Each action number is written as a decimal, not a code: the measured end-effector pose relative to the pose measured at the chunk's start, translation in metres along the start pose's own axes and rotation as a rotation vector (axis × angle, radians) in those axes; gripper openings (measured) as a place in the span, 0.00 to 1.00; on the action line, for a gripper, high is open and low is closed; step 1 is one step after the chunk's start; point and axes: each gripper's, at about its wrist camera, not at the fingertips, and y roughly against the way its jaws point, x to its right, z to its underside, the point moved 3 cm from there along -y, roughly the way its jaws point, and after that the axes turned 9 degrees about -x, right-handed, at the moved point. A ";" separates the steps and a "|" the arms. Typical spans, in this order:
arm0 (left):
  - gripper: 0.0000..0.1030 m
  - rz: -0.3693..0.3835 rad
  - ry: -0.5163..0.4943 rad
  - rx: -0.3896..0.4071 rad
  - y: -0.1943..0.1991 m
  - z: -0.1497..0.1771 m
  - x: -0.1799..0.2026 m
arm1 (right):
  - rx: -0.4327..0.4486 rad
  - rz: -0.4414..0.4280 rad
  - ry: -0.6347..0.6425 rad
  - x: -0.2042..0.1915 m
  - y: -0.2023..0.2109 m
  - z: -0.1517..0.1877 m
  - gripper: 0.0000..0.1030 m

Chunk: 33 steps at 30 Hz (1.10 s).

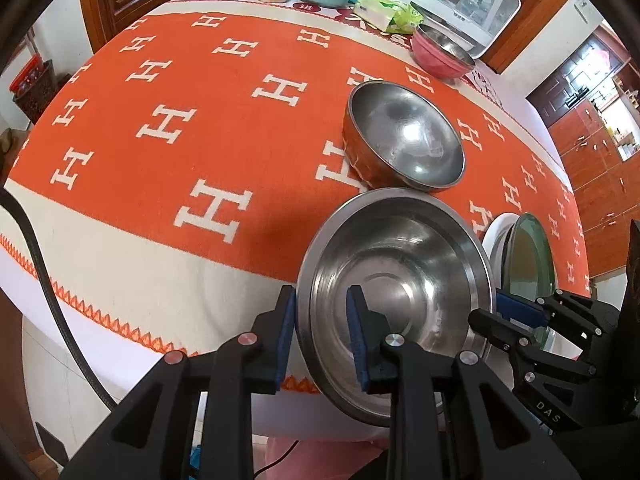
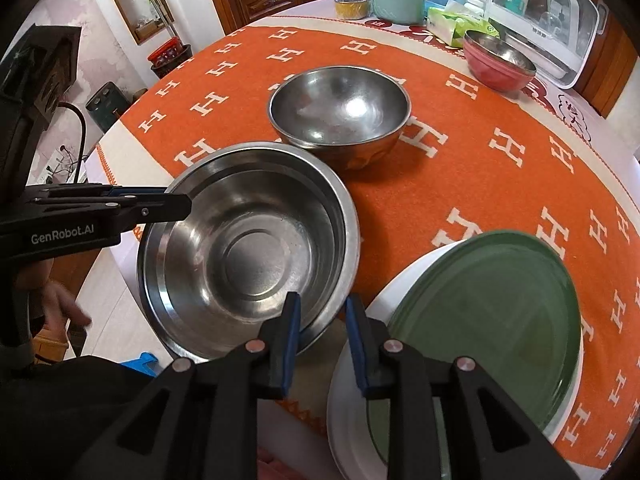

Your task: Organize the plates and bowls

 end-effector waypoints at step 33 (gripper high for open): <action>0.66 -0.113 -0.121 0.125 0.090 -0.056 0.028 | 0.123 0.130 -0.106 0.040 0.061 -0.014 0.50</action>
